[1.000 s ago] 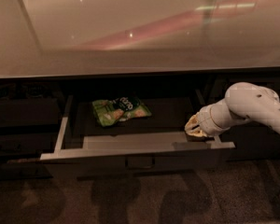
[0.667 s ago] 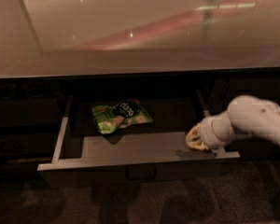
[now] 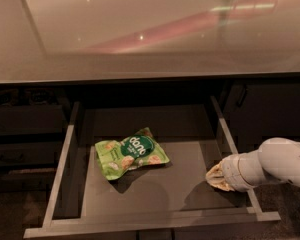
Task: Open top drawer
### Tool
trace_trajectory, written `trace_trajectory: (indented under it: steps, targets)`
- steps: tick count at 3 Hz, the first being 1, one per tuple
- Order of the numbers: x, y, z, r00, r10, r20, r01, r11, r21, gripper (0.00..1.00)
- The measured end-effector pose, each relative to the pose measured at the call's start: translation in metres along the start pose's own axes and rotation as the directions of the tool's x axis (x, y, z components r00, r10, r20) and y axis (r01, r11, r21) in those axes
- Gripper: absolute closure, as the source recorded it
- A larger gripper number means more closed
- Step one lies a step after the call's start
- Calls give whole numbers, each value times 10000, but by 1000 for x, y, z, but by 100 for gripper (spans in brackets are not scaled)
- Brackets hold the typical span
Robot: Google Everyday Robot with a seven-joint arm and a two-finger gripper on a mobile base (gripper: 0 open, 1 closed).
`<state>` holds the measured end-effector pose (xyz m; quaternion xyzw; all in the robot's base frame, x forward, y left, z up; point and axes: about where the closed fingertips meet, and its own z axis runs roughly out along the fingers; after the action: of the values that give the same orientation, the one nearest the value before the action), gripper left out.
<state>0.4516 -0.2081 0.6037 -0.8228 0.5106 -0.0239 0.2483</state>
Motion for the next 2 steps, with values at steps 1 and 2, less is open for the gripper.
trace_trajectory:
  steps: [1, 2]
  targets:
    - [-19, -45, -39, 9997, -139, -192, 142, 9998, 142, 100]
    - [-51, -84, -95, 9944, -564, -891, 621, 9961, 628, 100]
